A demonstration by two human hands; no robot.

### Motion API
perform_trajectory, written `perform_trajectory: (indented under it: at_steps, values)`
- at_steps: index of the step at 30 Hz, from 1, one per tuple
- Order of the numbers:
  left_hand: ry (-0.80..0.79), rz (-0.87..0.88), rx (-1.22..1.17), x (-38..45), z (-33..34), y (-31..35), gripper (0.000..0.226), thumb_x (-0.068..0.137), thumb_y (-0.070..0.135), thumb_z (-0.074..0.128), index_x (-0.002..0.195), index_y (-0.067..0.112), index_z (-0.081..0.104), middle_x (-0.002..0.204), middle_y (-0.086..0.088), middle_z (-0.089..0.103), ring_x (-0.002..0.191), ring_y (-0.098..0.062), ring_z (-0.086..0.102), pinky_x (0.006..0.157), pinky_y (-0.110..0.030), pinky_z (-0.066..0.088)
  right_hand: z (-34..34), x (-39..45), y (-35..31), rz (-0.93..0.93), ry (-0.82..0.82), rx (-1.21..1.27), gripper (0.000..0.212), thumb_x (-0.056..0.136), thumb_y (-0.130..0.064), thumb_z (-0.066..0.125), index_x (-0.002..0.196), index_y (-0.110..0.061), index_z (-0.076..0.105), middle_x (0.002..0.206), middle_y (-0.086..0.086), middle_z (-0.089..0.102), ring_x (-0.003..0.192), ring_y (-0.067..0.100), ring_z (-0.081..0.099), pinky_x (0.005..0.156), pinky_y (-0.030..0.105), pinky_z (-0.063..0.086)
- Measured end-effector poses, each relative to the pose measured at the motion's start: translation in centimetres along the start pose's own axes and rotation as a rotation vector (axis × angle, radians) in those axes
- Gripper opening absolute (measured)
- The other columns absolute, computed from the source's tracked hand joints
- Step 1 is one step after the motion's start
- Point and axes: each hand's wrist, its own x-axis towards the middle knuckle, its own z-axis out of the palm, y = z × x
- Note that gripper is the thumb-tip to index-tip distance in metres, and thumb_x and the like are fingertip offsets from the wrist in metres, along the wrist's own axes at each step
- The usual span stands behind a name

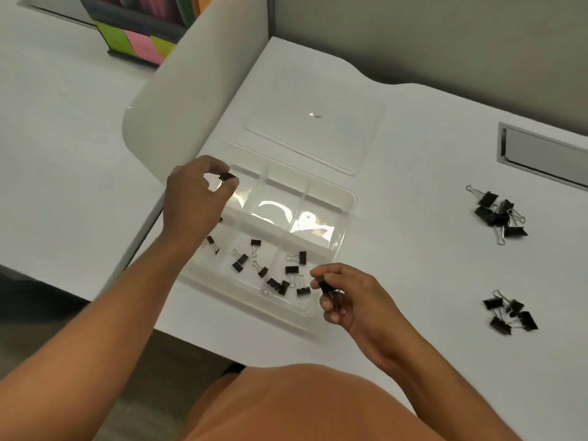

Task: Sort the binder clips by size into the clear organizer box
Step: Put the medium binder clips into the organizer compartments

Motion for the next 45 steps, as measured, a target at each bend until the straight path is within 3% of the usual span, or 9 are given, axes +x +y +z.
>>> perform_trajectory:
  at_steps: [5,11,13,16,22,24,29,35,45]
  values:
    - [-0.137,-0.019,0.186,1.0,1.5,-2.6,0.016,0.086,0.043,0.079,0.1,0.042,0.071,0.109,0.0,0.066,0.098,-0.012,0.054,0.076,-0.03,0.043,1.3,1.1,-0.8,-0.034,-0.023,-0.148,0.038,0.104,0.001,0.044,0.113,-0.014,0.078,0.1,0.002,0.071,0.071,0.013,0.055,0.064,0.027,0.044]
    - [-0.013,0.008,0.013,-2.3,-1.4,-4.0,0.015,0.091,0.019,0.076,0.1,0.03,0.071,0.109,0.012,0.064,0.094,-0.016,0.059,0.075,-0.025,0.041,8.9,6.5,-7.0,-0.407,0.04,-0.676,0.04,0.106,-0.006,0.047,0.132,-0.029,0.068,0.122,-0.007,0.07,0.098,0.007,0.066,0.089,0.026,0.053]
    - [0.005,0.02,-0.018,-4.0,-2.0,-3.6,0.013,0.092,0.016,0.075,0.099,0.026,0.072,0.106,0.011,0.065,0.089,-0.016,0.061,0.073,-0.024,0.044,10.6,8.5,-8.3,-0.558,0.012,-0.875,0.043,0.106,-0.004,0.046,0.14,-0.025,0.063,0.134,-0.004,0.066,0.118,0.006,0.062,0.101,0.016,0.047]
    - [-0.028,-0.002,-0.049,-5.9,-2.1,-3.7,0.012,0.093,0.017,0.075,0.099,0.027,0.072,0.106,0.011,0.067,0.092,-0.014,0.062,0.074,-0.026,0.046,12.9,11.5,-9.3,-0.681,0.0,-1.038,0.05,0.104,0.005,0.043,0.146,-0.017,0.056,0.142,0.003,0.061,0.127,0.01,0.056,0.093,-0.004,0.033]
    - [0.013,-0.012,-0.109,-7.5,-2.4,-3.1,0.012,0.094,0.018,0.074,0.101,0.027,0.072,0.104,0.015,0.067,0.091,-0.003,0.06,0.075,-0.02,0.044,13.8,14.4,-8.1,-0.61,-0.049,-1.216,0.064,0.103,0.006,0.044,0.16,-0.021,0.038,0.159,0.005,0.049,0.144,0.021,0.048,0.116,0.029,0.038]
    - [0.023,-0.012,-0.115,-7.8,-2.5,-3.1,0.011,0.094,0.019,0.074,0.1,0.027,0.071,0.103,0.017,0.066,0.091,-0.002,0.06,0.075,-0.019,0.044,12.5,13.6,-7.3,-0.624,0.047,-1.09,0.059,0.102,0.004,0.043,0.155,-0.023,0.046,0.156,-0.003,0.051,0.141,0.014,0.049,0.117,0.028,0.039]
    - [-0.021,0.027,-0.146,-9.3,-0.9,-1.7,0.011,0.095,0.019,0.073,0.099,0.029,0.07,0.1,0.017,0.066,0.092,-0.007,0.061,0.074,-0.019,0.044,6.0,7.7,-3.9,-0.661,0.178,-0.857,0.035,0.101,-0.005,0.053,0.128,-0.025,0.066,0.124,-0.015,0.067,0.111,0.0,0.063,0.091,0.01,0.049]
    - [-0.22,0.28,-0.125,-12.3,4.7,4.1,0.014,0.092,0.014,0.074,0.094,0.027,0.07,0.096,0.018,0.066,0.084,-0.008,0.063,0.071,-0.016,0.045,-4.7,0.9,1.1,-0.516,0.421,-0.685,0.031,0.098,-0.002,0.058,0.109,-0.027,0.072,0.109,-0.018,0.072,0.103,0.0,0.066,0.081,0.007,0.047]
    - [-0.708,0.599,-0.064,-18.6,17.4,14.5,0.013,0.097,0.021,0.068,0.106,0.031,0.068,0.104,0.019,0.063,0.087,0.0,0.062,0.076,-0.023,0.054,-21.1,-5.8,6.7,-0.482,0.838,-0.738,0.034,0.099,0.0,0.056,0.117,-0.026,0.067,0.117,-0.016,0.062,0.106,0.007,0.06,0.086,0.018,0.044]
